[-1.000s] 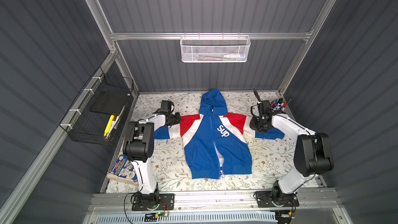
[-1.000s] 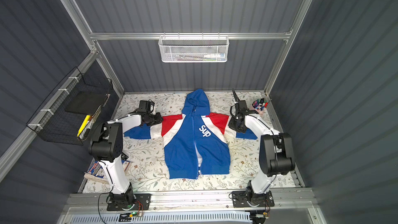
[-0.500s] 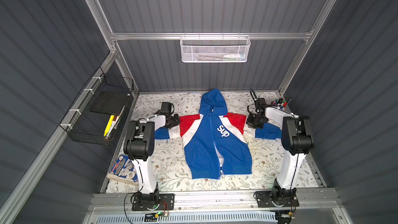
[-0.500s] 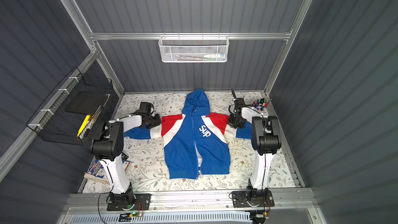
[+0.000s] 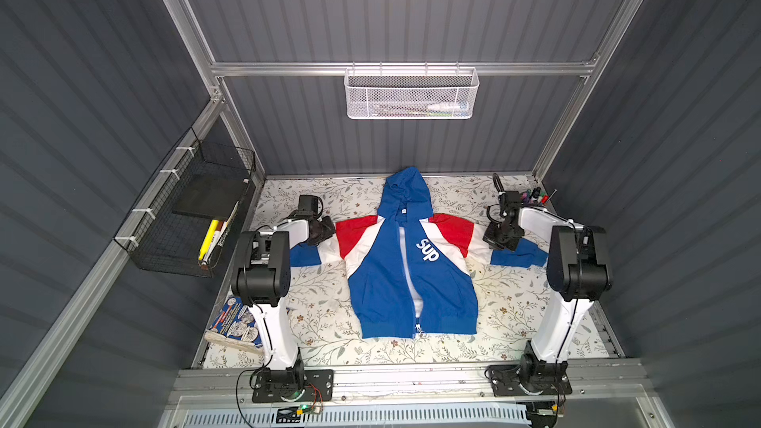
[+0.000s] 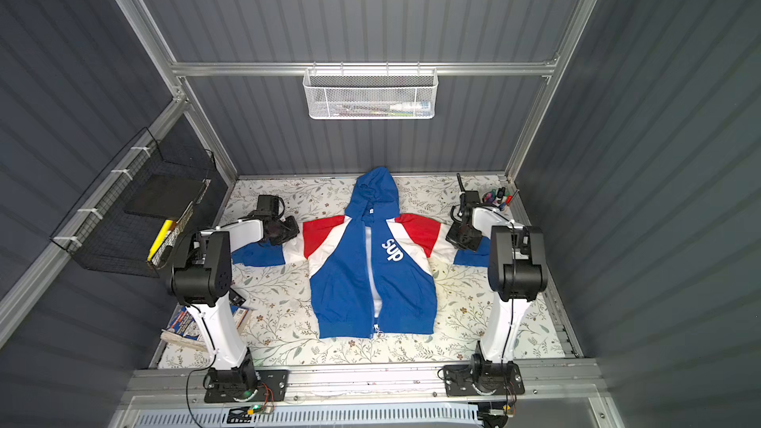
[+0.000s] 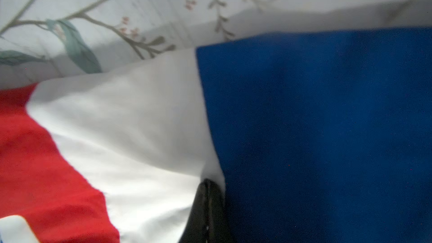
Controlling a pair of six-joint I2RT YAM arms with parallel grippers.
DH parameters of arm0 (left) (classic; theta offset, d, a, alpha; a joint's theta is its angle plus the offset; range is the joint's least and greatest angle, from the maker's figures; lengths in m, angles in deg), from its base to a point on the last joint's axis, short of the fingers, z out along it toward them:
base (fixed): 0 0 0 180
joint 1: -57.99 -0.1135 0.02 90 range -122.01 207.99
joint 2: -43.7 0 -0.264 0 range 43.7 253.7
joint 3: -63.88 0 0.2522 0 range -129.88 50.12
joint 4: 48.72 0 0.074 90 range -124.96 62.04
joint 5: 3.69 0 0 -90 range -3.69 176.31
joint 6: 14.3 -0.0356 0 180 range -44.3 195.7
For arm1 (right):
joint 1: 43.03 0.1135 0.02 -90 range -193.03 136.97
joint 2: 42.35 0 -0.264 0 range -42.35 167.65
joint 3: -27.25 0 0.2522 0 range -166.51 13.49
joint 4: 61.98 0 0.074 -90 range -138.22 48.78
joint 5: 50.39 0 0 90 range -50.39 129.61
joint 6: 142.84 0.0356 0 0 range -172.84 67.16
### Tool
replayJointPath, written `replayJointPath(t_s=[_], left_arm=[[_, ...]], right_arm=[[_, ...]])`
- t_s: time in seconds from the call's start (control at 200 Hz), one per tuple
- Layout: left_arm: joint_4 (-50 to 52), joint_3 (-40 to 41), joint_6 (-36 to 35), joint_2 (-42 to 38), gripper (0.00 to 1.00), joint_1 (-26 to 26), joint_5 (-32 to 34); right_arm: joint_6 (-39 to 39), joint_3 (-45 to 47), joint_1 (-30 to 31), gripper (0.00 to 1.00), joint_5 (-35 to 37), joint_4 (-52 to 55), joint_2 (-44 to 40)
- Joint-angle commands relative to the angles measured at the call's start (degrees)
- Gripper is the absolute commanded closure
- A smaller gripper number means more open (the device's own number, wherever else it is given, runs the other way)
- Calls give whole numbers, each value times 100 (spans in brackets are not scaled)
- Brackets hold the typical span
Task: Unzip the jacket
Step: Smooth out the jacket at the center of the board.
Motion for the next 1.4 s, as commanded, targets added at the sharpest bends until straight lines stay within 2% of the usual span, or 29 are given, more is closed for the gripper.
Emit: replayJointPath(t_s=[0.0, 0.305, 0.37, 0.5, 0.61, 0.65, 0.685, 0.811, 0.911, 1.106, 1.276, 1.396], left_arm=[[719, 302, 54, 406, 86, -129, 527], [857, 166, -15, 327, 84, -207, 589], [881, 79, -74, 328, 81, -210, 540], [783, -165, -506, 13, 53, -195, 382], [864, -405, -692, -560, 20, -153, 79], [889, -448, -702, -819, 11, -75, -4], [947, -438, -698, -1027, 8, 27, -62], [1317, -90, -393, -1967, 9, 809, 51], [1854, 473, 163, -2728, 17, 1514, 312], [2794, 1882, 1849, -4214, 28, 2926, 482], [3685, 2435, 3316, -5194, 27, 4141, 559], [4018, 2700, 3687, -5358, 22, 4585, 430]], right_arm=[[39, 306, -136, 100, 286, 399, -116], [90, 863, -412, 100, 329, 321, -514], [92, 920, -476, 100, 403, 325, -631], [-77, 946, -463, 100, 350, 202, -1153], [-250, 1129, -217, 81, 326, -12, -1987], [-290, 1206, -74, 76, 323, 13, -2272], [-269, 1272, 61, 74, 282, 100, -2523], [-45, 1729, 772, 68, -17, 467, -3413], [321, 2178, 1558, 62, -171, 700, -4105], [1130, 2803, 2470, 59, -363, 1622, -5186], [1607, 3227, 3027, 52, -705, 2112, -5721], [1884, 3532, 3376, 43, -904, 2077, -5870]])
